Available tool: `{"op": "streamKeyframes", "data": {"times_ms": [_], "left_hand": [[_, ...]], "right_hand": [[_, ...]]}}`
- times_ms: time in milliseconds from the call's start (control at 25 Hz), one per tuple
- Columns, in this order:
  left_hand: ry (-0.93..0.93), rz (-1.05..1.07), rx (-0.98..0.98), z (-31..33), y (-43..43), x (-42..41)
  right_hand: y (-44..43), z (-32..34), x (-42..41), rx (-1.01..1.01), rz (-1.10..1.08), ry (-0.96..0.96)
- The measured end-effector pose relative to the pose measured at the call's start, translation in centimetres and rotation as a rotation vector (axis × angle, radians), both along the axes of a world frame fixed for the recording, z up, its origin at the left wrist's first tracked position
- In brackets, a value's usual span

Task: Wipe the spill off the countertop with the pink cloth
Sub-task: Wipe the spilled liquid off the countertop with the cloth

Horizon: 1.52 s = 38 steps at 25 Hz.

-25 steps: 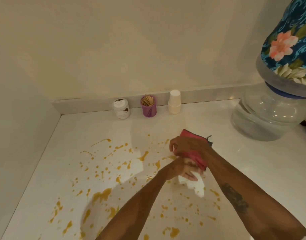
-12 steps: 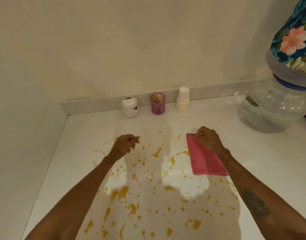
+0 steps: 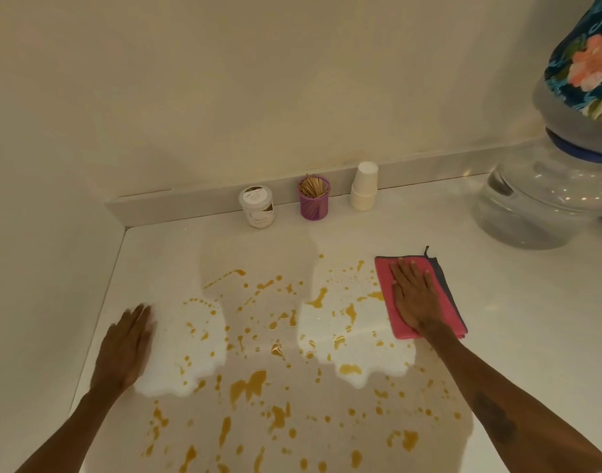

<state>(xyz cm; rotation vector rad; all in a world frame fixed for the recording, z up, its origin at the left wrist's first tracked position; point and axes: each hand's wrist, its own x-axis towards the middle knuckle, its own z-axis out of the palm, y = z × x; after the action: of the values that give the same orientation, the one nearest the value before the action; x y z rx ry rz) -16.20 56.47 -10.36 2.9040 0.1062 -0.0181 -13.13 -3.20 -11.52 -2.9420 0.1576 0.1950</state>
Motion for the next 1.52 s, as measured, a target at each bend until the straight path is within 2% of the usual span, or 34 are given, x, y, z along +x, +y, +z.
{"op": "streamKeyframes", "data": {"times_ms": [240, 400, 600, 680, 760, 880, 920, 1000, 1080, 1200, 1280, 1360, 1440, 1520], "left_hand": [[0.104, 0.056, -0.159, -1.4, 1.5, -0.6], [0.073, 0.036, -0.170, -2.4, 1.8, -0.8], [0.057, 0.040, -0.143, -3.0, 2.0, -0.8], [0.044, 0.027, -0.133, -3.0, 2.0, -0.8], [0.041, 0.021, -0.130, -2.9, 2.0, -0.9], [0.028, 0.026, -0.110, -3.1, 1.6, -1.0], [0.025, 0.016, -0.112, -3.1, 1.4, -1.0], [0.021, -0.005, -0.087, -3.4, 0.9, -1.1], [0.010, 0.064, -0.075, -3.7, 3.2, -0.9], [0.003, 0.034, -0.076, -3.8, 2.6, -0.6], [0.004, 0.037, -0.080, -3.8, 2.3, -0.5], [0.008, 0.041, -0.097, -3.5, 2.2, -0.5], [0.003, 0.025, -0.094, -3.4, 2.7, -0.6], [-0.002, -0.002, -0.100, -3.4, 3.1, -0.6]], "right_hand": [[-0.2, -0.8, 0.2, -0.061, 0.024, 0.026], [0.0, -0.7, 0.5, -0.132, 0.032, -0.004], [1.2, -0.3, 4.3, -0.095, 0.023, 0.018], [4.9, -0.3, 4.8, -0.029, 0.094, 0.020], [8.7, -1.2, 2.9, -0.036, 0.281, 0.008], [7.0, -1.9, -1.4, -0.085, 0.499, 0.031], [4.9, -2.1, -2.0, -0.110, 0.488, 0.008], [1.0, -1.6, -1.0, -0.161, 0.321, 0.007], [3.9, -1.0, 3.8, -0.113, 0.146, 0.023], [11.1, 0.2, 7.9, -0.051, 0.112, -0.025], [17.1, 0.2, 7.7, 0.006, 0.211, -0.010], [21.6, -0.7, 4.5, 0.018, 0.427, 0.007], [21.3, -1.3, 0.6, 0.026, 0.693, 0.034], [16.3, -1.7, -0.7, 0.034, 0.808, -0.002]]}}
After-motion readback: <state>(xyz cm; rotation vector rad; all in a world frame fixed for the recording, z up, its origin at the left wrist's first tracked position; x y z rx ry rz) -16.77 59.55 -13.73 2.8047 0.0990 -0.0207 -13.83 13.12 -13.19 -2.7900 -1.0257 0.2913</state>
